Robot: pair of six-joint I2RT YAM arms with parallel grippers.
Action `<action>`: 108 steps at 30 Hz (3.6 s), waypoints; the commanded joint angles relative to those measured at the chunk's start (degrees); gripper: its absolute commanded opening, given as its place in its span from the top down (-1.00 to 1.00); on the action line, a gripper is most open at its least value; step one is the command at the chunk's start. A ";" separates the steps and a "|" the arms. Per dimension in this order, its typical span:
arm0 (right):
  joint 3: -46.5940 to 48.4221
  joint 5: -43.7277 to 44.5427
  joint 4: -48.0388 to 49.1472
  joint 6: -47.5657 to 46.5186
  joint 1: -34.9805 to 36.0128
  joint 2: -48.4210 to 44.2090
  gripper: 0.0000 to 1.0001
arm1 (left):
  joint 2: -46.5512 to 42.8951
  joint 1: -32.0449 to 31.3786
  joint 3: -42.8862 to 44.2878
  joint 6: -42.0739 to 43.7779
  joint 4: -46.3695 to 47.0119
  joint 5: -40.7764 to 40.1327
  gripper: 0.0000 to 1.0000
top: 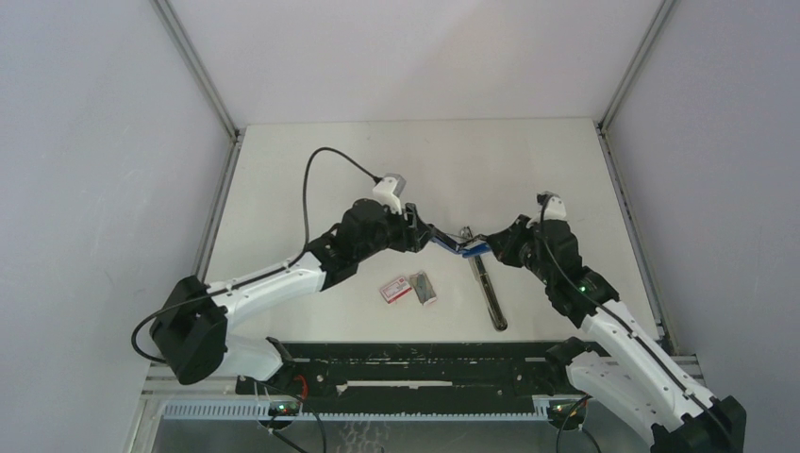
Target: Load the staples into the stapler
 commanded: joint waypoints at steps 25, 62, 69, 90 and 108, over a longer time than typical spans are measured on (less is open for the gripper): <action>1.65 -21.44 36.29 15.92 -3.57 11.71 1.00 | -29.54 18.96 -16.34 8.95 -4.99 -3.46 -0.68; -2.26 -20.03 63.60 19.32 -1.15 50.23 0.06 | -7.27 23.48 -23.13 5.95 13.40 4.83 -0.76; -3.72 -18.35 58.24 16.03 -2.82 45.88 0.15 | -7.26 24.19 -23.65 6.06 13.42 5.00 -0.77; 9.56 -8.49 35.29 -9.79 9.77 38.57 0.36 | -1.86 26.68 -26.46 3.71 16.21 5.52 -0.54; 10.23 -8.84 34.57 -8.30 8.65 46.80 0.32 | 2.09 27.92 -29.79 6.41 25.10 12.67 -0.47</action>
